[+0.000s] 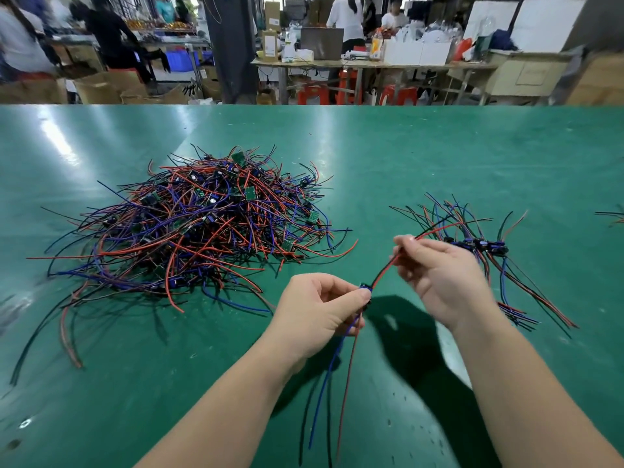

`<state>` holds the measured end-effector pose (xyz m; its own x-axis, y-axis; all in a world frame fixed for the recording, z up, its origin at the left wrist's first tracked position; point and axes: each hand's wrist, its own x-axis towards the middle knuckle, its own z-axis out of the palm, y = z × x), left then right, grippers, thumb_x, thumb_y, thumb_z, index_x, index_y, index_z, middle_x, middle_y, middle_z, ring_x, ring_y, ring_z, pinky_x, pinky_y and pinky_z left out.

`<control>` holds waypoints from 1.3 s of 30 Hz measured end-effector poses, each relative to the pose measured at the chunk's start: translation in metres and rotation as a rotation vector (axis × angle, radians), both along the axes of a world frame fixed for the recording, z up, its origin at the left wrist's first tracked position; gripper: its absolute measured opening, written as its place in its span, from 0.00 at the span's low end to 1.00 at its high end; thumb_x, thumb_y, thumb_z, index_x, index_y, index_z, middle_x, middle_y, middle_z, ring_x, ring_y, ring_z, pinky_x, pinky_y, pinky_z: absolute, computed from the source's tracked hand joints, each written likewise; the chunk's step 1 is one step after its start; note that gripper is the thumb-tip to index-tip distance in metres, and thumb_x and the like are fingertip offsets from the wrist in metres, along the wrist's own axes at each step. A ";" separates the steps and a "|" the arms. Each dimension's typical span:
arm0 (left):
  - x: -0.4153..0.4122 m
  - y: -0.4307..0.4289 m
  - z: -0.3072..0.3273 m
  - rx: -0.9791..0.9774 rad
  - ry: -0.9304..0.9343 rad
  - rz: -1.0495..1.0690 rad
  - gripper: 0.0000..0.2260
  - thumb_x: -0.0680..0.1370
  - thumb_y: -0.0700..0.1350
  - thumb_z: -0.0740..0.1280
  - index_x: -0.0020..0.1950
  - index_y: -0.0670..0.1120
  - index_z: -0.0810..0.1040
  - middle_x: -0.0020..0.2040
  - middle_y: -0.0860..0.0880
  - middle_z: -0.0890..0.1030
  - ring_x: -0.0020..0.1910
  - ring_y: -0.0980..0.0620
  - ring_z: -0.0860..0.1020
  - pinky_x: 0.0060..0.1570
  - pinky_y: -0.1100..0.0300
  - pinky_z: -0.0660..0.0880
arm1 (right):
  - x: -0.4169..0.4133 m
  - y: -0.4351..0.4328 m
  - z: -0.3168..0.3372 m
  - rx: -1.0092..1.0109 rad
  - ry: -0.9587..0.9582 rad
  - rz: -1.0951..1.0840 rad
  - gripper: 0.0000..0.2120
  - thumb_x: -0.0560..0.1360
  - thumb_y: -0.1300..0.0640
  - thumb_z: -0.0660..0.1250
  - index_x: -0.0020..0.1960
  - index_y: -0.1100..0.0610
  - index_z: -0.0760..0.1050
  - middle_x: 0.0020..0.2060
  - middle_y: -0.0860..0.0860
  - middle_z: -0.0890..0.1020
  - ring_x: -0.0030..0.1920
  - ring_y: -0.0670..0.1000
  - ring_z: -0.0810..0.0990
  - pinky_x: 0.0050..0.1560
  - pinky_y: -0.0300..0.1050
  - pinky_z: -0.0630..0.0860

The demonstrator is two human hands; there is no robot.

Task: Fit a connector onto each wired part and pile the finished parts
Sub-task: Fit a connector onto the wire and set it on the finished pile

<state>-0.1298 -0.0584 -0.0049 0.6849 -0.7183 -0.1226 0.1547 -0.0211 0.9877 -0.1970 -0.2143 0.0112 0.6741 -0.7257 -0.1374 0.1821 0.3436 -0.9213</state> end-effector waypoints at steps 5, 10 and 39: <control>-0.005 0.005 0.001 0.078 -0.024 -0.196 0.05 0.73 0.37 0.72 0.38 0.40 0.79 0.28 0.47 0.80 0.25 0.53 0.78 0.26 0.66 0.73 | -0.016 -0.040 -0.001 0.100 -0.069 -0.246 0.09 0.79 0.60 0.63 0.42 0.61 0.78 0.25 0.50 0.80 0.28 0.46 0.80 0.30 0.34 0.75; -0.005 0.008 0.014 -0.116 0.158 -0.194 0.07 0.64 0.48 0.73 0.36 0.46 0.82 0.36 0.46 0.84 0.31 0.50 0.82 0.31 0.61 0.78 | -0.015 -0.042 -0.004 0.276 -0.052 -0.267 0.14 0.83 0.54 0.54 0.47 0.60 0.75 0.37 0.56 0.80 0.37 0.52 0.80 0.31 0.39 0.77; 0.002 0.006 0.003 -0.171 0.012 -0.150 0.09 0.74 0.36 0.70 0.39 0.49 0.85 0.38 0.46 0.84 0.32 0.55 0.80 0.30 0.65 0.75 | -0.009 0.021 0.000 0.048 -0.104 0.404 0.06 0.65 0.61 0.67 0.34 0.59 0.83 0.30 0.53 0.79 0.29 0.46 0.76 0.30 0.37 0.73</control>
